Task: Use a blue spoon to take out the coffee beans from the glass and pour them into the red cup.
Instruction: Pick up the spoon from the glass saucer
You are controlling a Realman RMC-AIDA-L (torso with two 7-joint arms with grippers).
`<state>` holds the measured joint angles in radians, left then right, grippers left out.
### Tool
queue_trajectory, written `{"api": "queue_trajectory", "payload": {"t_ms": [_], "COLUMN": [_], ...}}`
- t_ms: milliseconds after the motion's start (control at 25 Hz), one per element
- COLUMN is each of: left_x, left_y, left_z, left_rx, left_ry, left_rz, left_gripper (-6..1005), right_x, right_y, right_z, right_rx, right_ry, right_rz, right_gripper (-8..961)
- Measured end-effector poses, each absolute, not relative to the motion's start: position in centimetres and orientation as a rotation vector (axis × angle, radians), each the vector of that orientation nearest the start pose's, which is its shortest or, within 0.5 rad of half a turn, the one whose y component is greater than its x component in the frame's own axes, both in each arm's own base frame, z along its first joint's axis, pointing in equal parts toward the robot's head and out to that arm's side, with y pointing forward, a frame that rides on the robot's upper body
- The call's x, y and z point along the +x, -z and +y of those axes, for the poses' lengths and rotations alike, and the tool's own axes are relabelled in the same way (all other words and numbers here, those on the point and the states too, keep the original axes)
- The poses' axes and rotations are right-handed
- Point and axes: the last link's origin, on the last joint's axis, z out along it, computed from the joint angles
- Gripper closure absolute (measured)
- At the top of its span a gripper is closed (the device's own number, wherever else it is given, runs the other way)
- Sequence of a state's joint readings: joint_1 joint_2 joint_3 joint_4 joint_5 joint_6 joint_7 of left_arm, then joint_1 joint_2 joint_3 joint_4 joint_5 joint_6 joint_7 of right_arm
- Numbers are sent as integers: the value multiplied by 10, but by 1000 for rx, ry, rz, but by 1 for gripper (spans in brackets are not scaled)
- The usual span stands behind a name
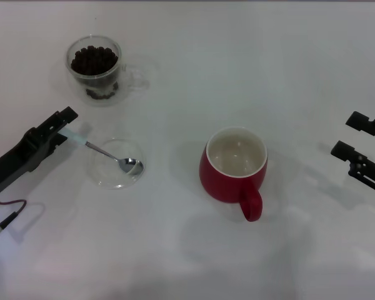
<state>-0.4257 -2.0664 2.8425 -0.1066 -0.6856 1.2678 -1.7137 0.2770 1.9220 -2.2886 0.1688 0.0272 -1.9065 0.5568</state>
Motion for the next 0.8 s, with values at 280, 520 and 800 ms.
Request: {"api": "queue_trajectory", "payload": {"t_ms": [280, 520, 800], "left_x": [-349, -351, -354], "left_y": [53, 52, 51], "left_z": [280, 279, 277], "left_rx": [2193, 2198, 2208], "left_ry": [-1374, -1384, -1390], "left_rz": [2374, 2383, 2395], "left_gripper": [123, 144, 339], "right_x": [351, 351, 351], "right_y": [-26, -25, -24], "right_z": [187, 189, 190], "right_rx": [-2286, -2284, -2274], "right_ry": [-1020, -1013, -1010], "right_rz": [422, 424, 427], "right_gripper": [365, 365, 365]}}
